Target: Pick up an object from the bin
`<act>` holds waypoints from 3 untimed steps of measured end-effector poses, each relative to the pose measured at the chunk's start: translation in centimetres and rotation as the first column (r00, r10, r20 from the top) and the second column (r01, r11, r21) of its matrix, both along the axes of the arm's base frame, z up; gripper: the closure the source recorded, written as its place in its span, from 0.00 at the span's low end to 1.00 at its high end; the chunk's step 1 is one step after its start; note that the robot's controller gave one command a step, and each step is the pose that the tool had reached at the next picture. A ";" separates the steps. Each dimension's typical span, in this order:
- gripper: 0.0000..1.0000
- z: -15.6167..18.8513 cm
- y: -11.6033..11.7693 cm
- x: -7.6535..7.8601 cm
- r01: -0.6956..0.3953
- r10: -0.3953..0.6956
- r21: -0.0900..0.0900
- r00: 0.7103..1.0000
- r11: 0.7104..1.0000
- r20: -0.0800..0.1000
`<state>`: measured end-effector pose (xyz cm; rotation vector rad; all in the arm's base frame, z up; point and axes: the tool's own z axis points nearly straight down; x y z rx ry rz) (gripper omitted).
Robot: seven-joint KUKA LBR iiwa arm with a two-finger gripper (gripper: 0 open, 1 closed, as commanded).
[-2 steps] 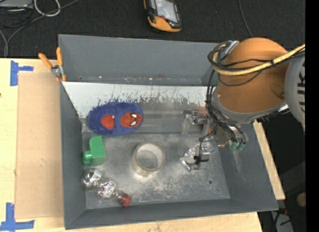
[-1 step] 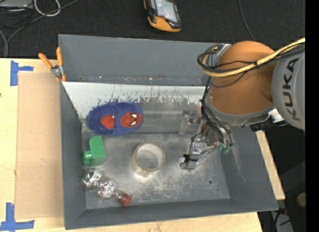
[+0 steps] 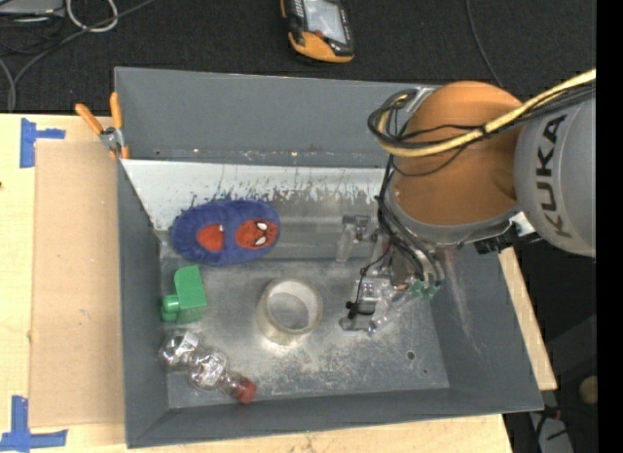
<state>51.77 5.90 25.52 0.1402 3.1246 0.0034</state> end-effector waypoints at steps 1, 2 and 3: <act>0.00 -9.4 2.6 3.7 0.009 -0.009 0.000 1.000 1.000 0.000; 0.00 -7.5 1.5 2.9 0.162 -0.162 0.003 0.987 0.987 0.000; 0.00 -13.9 1.8 3.6 0.161 -0.161 0.002 0.987 0.987 -0.008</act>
Offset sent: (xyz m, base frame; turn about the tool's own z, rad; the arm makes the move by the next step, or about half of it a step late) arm 0.0253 0.0084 -0.0413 0.2403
